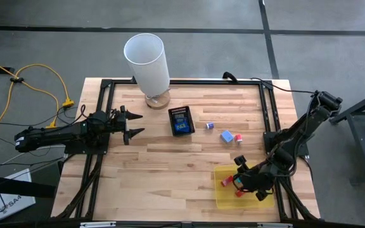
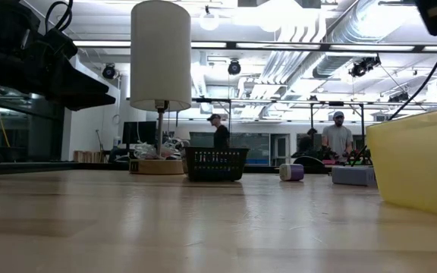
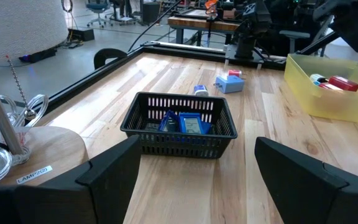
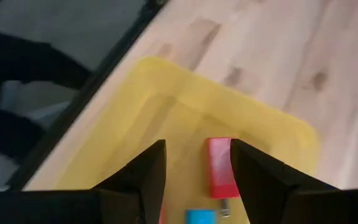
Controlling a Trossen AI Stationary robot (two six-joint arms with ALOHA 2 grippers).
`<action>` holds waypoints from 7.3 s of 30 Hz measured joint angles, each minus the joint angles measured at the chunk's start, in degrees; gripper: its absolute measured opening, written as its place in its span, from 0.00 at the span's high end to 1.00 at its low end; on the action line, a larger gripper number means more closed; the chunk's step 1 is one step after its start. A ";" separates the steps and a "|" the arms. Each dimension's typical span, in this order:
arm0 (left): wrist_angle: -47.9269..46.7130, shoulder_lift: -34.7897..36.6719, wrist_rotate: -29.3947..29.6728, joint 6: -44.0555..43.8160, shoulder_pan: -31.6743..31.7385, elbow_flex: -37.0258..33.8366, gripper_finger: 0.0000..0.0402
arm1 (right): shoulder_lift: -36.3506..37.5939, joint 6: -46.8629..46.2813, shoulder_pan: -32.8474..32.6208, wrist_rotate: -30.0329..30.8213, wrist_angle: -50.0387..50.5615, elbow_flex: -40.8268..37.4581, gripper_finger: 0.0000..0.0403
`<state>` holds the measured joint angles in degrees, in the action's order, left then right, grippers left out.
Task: Pick & Place Office items
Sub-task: Put the violet charger adaptor into the yellow bin
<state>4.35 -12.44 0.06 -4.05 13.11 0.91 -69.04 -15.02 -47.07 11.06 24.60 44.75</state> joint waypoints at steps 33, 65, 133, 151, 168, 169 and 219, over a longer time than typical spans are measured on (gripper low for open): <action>0.00 0.01 0.01 0.00 0.01 0.00 0.23 | 0.00 14.14 35.87 -7.02 0.72 0.00 0.59; 0.00 -0.01 0.00 0.00 0.01 0.00 0.23 | 0.00 23.30 65.91 -15.95 0.46 0.00 0.59; 0.00 0.00 0.00 0.00 0.00 0.00 0.23 | -21.46 40.75 66.18 -21.80 15.87 19.03 0.59; 0.01 0.01 0.02 0.00 0.01 0.00 0.23 | -21.44 52.34 66.18 -22.17 15.10 18.98 0.59; -0.01 -0.05 0.00 0.00 -0.01 0.00 0.23 | -29.17 49.76 67.01 -21.98 15.13 18.90 0.59; -0.01 -0.03 0.02 0.00 0.01 0.00 0.23 | -29.52 49.76 67.09 -21.55 14.92 18.91 0.59; -0.01 -0.03 0.02 0.00 0.01 0.00 0.23 | -35.50 49.34 68.59 -21.08 11.98 18.97 0.70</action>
<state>4.34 -12.47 0.08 -4.05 13.13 0.91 -104.53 34.33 21.52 -10.02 36.58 63.72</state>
